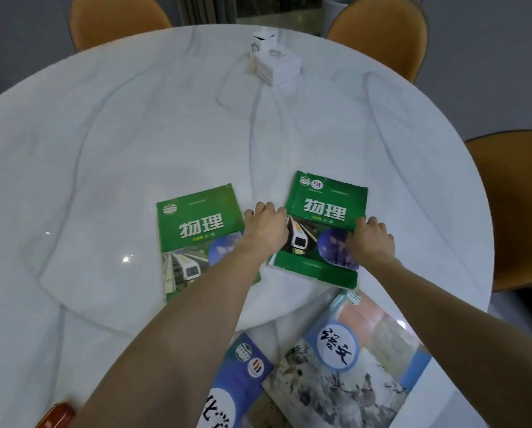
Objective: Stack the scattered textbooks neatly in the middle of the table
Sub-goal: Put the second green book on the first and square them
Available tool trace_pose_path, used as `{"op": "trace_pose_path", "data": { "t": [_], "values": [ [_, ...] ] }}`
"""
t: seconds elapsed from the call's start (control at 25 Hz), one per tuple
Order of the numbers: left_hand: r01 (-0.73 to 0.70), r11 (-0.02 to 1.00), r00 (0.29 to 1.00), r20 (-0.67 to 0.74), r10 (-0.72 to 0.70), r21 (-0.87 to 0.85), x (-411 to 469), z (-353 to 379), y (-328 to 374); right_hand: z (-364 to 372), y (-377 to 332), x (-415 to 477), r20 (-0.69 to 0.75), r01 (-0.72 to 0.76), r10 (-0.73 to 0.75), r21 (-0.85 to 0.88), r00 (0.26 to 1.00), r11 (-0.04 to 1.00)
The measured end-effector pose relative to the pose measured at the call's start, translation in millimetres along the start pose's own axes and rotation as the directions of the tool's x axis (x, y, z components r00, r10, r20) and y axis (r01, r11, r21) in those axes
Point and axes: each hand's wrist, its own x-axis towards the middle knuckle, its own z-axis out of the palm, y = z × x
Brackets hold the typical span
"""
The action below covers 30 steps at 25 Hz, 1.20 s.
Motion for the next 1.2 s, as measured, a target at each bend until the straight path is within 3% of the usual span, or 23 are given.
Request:
{"op": "trace_pose_path", "data": {
  "t": [0.2, 0.4, 0.56, 0.68, 0.8, 1.0, 1.2],
  "values": [
    [0.036, 0.989, 0.999, 0.025, -0.032, -0.146, 25.6, 18.0, 22.4, 13.6, 20.4, 11.2, 0.064, -0.12, 0.106, 0.279, 0.992, 0.953],
    [0.25, 0.892, 0.967, 0.047, -0.251, -0.378, 37.5, 27.9, 35.1, 23.0, 24.4, 12.5, 0.13, -0.261, 0.226, 0.497, 0.965, 0.828],
    [0.381, 0.731, 0.916, 0.124, -0.381, -0.566, 47.6, 26.0, 28.0, 28.2, 25.3, 7.1, 0.182, -0.318, 0.261, 0.575, 0.948, 0.754],
    [0.424, 0.562, 0.891, 0.216, -0.399, -0.71, 48.1, 27.6, 20.0, 24.7, 28.1, 7.0, 0.179, -0.32, 0.267, 0.608, 0.947, 0.727],
    [0.428, 0.466, 0.887, 0.26, -0.382, -0.774, 42.8, 30.3, 24.0, 18.8, 33.3, 9.5, 0.194, -0.346, 0.292, 0.647, 0.936, 0.679],
    [0.337, 0.364, 0.907, 0.196, -0.372, -0.868, 30.5, 27.2, 29.4, 9.5, 33.4, 5.5, 0.196, -0.333, 0.291, 0.754, 0.937, 0.566],
    [0.276, 0.354, 0.911, 0.126, -0.391, -0.893, 14.9, 9.3, 7.6, -0.2, 12.6, -3.0, 0.131, -0.226, 0.207, 0.802, 0.97, 0.553]
  ]
}}
